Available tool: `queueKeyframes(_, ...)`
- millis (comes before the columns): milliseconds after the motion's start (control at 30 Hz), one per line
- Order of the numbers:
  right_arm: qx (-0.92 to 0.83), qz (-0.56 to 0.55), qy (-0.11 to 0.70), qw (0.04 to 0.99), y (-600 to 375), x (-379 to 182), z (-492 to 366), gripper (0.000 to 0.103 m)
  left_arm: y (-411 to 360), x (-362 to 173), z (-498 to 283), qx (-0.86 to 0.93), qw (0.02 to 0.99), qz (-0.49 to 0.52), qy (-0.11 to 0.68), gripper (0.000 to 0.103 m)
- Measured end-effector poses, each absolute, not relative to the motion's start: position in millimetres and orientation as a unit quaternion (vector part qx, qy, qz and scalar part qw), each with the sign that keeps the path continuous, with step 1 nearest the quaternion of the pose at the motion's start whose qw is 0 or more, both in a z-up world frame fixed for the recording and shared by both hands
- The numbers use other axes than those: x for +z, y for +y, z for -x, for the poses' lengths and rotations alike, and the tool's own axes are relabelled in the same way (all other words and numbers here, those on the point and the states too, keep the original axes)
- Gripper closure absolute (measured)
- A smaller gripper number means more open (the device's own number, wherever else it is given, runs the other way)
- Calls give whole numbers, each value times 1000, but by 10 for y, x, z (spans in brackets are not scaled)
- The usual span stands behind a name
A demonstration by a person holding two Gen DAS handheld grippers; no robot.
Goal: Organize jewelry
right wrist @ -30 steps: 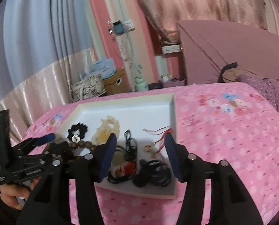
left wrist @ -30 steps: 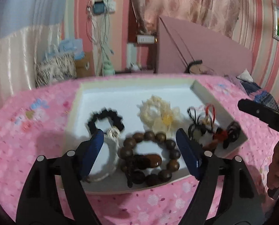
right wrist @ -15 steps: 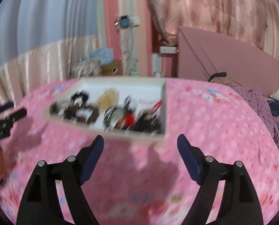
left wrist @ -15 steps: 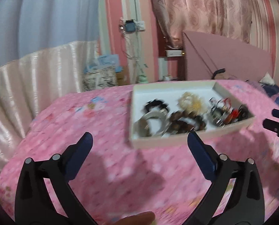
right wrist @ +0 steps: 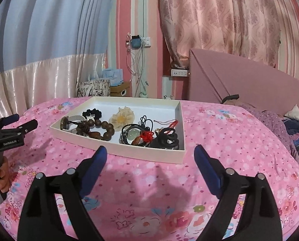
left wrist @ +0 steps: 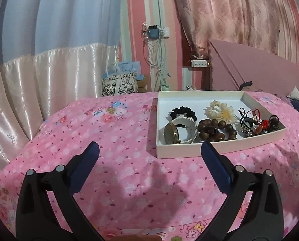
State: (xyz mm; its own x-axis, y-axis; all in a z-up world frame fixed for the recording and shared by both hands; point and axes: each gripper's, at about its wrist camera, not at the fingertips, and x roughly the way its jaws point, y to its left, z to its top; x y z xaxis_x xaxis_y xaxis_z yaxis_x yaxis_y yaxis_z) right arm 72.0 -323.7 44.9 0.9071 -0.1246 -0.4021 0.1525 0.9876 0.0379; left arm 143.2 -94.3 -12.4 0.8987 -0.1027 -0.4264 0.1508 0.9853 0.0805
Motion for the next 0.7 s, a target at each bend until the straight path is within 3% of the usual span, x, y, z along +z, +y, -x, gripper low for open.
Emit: queueKeyframes(700, -91, -51, 201, 974, -3309, 417, -702, 7, -880, -75, -1295, -66, 980, -38, 184, 3)
